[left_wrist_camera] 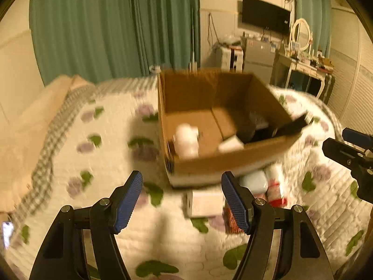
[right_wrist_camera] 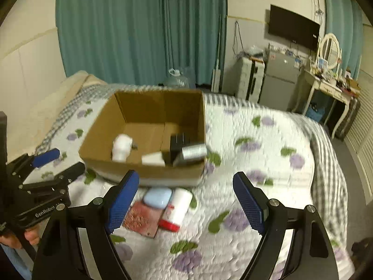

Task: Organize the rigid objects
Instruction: 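Grasp the white block charger with the left tool while the right grasps the white-and-red spray can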

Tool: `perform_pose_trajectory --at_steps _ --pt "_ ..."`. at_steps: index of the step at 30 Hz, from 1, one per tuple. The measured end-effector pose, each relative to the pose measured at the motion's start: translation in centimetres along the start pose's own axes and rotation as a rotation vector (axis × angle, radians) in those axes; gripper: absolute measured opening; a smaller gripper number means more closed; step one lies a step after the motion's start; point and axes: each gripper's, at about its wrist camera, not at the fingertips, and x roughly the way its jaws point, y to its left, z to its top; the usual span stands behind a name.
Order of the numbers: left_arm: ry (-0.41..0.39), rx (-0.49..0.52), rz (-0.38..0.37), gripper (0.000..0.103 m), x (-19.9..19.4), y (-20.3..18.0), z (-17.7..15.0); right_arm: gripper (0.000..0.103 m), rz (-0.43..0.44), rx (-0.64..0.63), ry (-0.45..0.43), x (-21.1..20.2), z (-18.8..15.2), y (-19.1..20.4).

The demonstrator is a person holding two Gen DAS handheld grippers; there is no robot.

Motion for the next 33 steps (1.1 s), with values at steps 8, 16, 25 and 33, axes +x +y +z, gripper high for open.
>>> perform_pose_trajectory --at_steps 8,16,25,33 --pt "0.126 0.022 -0.042 0.073 5.2 -1.2 -3.3 0.083 -0.024 0.011 0.099 4.3 -1.8 0.4" --pt "0.195 0.028 -0.088 0.073 7.6 -2.4 -3.9 0.083 -0.035 -0.001 0.169 7.2 -2.5 1.2" --pt "0.186 0.067 -0.076 0.056 7.9 -3.8 -4.5 0.083 -0.047 0.013 0.199 8.5 -3.0 1.0" --pt "0.112 0.044 -0.041 0.056 3.9 -3.3 -4.5 0.082 -0.052 0.0 0.252 9.7 -3.6 1.3"
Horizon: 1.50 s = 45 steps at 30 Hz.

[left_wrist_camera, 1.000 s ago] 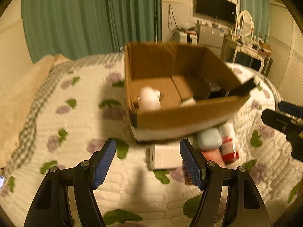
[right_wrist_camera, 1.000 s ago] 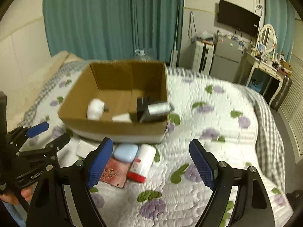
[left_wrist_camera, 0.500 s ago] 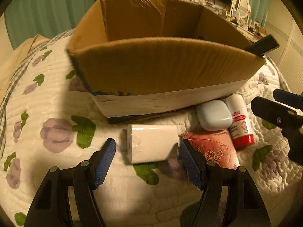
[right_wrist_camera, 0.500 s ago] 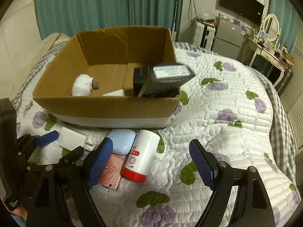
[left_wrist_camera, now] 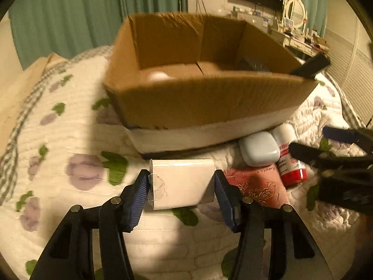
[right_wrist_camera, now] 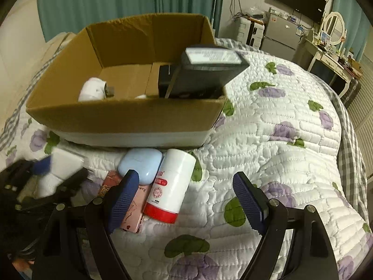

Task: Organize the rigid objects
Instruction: 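Grasp the white block charger with the left tool while the right grasps the white-and-red spray can, then lower the charger and the spray can into the box with both tools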

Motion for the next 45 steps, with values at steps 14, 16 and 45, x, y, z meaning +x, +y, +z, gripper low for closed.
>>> perform_pose_trajectory --at_steps 14,16,45 --pt "-0.02 -0.021 0.027 0.056 0.0 1.8 1.1 0.037 -0.047 -0.009 0.113 4.3 -0.3 0.5" --pt "-0.017 -0.025 0.024 0.056 0.0 2.0 1.1 0.037 -0.04 -0.006 0.099 4.2 -0.1 0.5" --pt "-0.227 -0.031 -0.005 0.056 -11.7 0.9 8.1 0.035 0.122 -0.099 -0.303 -14.1 3.3 2.4"
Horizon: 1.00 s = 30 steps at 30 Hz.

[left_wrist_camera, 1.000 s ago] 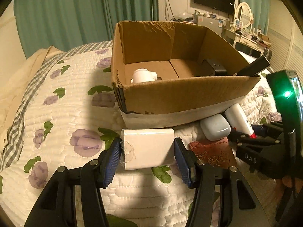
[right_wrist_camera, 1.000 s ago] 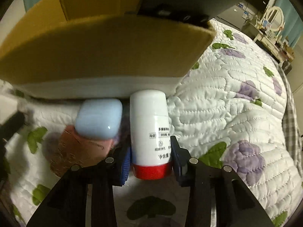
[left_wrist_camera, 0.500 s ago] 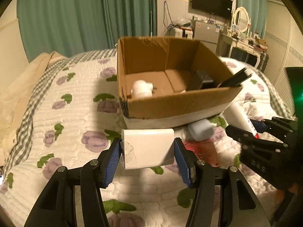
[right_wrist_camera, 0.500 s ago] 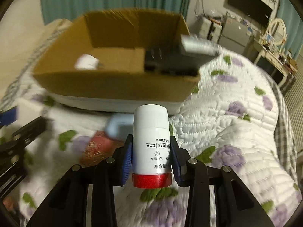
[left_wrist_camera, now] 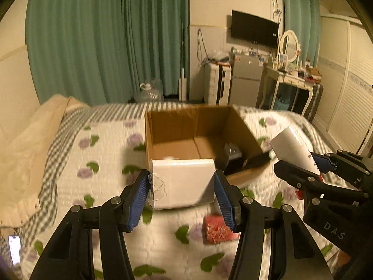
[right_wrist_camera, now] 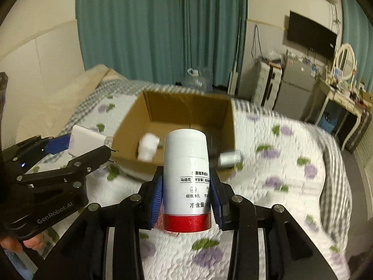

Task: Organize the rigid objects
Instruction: 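Lower the charger and the spray can into the box with both tools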

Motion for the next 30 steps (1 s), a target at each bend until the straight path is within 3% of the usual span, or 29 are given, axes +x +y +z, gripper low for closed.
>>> perform_pose_trajectory --at_steps 7,13,22,28,30 --pt "-0.042 -0.006 0.026 0.056 2.4 0.3 4.5 0.035 0.011 -0.013 -0.069 0.8 5.2 -1.9" --pt "-0.024 0.004 0.042 0.056 7.4 0.2 7.0 0.035 0.016 -0.033 -0.069 4.3 8.2 -3.5" --pt "0.088 0.012 0.053 0.056 15.4 -0.7 4.9 0.036 0.017 -0.037 0.025 10.1 7.0 -5.2" --pt "0.128 0.008 0.065 0.061 16.5 -1.1 3.7 0.036 0.026 -0.011 0.055 11.5 6.2 -6.0" --pt "0.096 -0.007 0.078 0.066 15.7 -0.7 3.9 0.036 0.024 -0.007 0.055 11.5 6.2 -5.7"
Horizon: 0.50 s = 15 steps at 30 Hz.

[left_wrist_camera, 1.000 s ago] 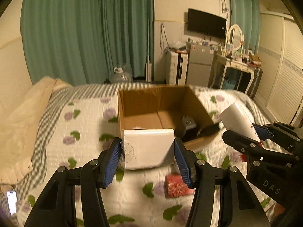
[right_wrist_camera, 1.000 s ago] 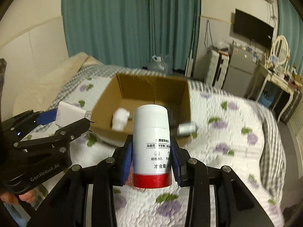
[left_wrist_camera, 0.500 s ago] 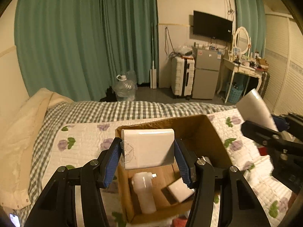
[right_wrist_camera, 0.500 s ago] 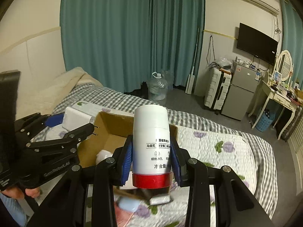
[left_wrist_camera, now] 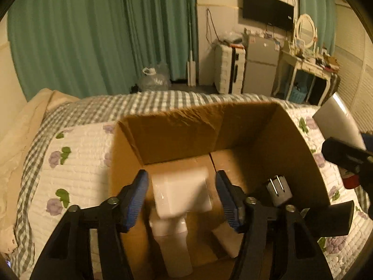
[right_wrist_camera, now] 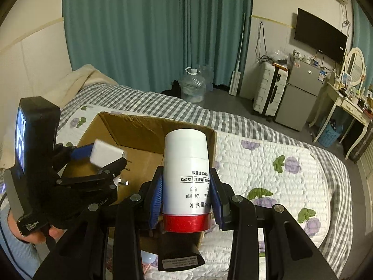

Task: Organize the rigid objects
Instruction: 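Lower the charger and the spray can into the box with both tools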

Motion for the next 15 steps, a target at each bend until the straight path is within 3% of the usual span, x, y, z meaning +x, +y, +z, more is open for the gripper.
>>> perform_pose_trajectory --at_steps 8,15 --pt "-0.078 -0.055 0.042 0.069 -2.9 3.0 1.2 0.036 -0.002 0.013 -0.003 1.4 1.1 1.3" --pt "-0.078 -0.055 0.052 0.069 -2.9 4.8 0.3 0.036 -0.004 0.016 0.06 5.7 1.2 2.8"
